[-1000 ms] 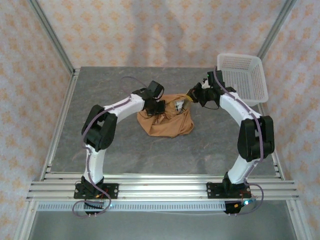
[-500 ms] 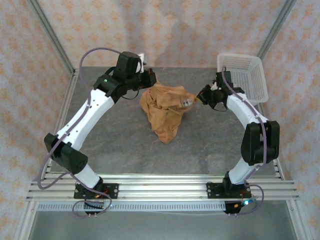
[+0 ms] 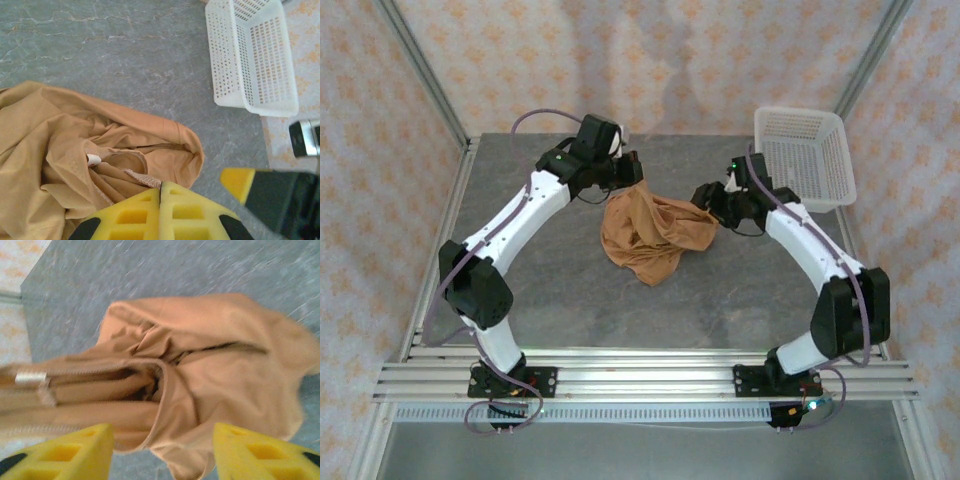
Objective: Fold the inside-out t-shirt
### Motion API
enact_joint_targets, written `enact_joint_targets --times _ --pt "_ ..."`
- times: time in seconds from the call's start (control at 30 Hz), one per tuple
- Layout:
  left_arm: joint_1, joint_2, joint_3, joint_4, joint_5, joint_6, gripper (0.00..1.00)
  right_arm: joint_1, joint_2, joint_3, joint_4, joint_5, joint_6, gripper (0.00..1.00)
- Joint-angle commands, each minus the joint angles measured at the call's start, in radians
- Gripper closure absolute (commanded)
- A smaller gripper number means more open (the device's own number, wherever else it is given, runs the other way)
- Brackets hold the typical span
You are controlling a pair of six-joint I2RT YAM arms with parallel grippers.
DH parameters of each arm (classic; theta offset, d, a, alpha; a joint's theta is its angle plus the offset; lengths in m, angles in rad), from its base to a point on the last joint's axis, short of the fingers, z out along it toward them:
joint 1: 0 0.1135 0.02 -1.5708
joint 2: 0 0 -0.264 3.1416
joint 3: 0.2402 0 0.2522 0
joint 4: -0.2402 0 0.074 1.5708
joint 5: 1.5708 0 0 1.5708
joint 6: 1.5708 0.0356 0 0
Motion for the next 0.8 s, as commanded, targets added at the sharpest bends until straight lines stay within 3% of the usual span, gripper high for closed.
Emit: enact_joint_targets --times 0.0,0.1,0.3,0.33,0.37,0.43,0.47,0.57,0.77 --pt "0.023 0.075 0.103 -0.014 -0.027 -0.027 1.0 0.107 -0.018 -0.071 0.087 0.05 -0.044 0.34" --pt "0.026 0.173 0.225 -0.059 -0.024 -0.038 1.0 0.159 0.036 -0.079 0.126 0.059 -0.064 0.28" --pt "0.021 0.271 0.401 -0.124 0.011 -0.041 1.0 0.187 0.239 0.093 0.094 0.202 -0.124 0.26" --pt "0.021 0.267 0.406 -0.127 0.012 -0.038 1.0 0.187 0.279 0.148 0.068 0.23 -0.139 0.33" --pt "0.022 0.264 0.413 -0.135 0.008 -0.031 1.0 0.185 0.31 0.196 0.035 0.248 -0.15 0.48" --pt "0.03 0.251 0.44 -0.17 -0.004 -0.006 1.0 0.176 0.345 0.324 -0.063 0.282 -0.171 0.88" --pt "0.038 0.243 0.457 -0.192 -0.012 0.006 1.0 0.173 0.338 0.374 -0.105 0.3 -0.183 1.0" --pt "0.068 0.209 0.478 -0.228 -0.027 0.033 1.0 0.169 0.258 0.476 -0.208 0.363 -0.224 1.0" --pt "0.121 0.142 0.473 -0.249 -0.02 0.04 1.0 0.14 0.062 0.556 -0.282 0.376 -0.261 1.0"
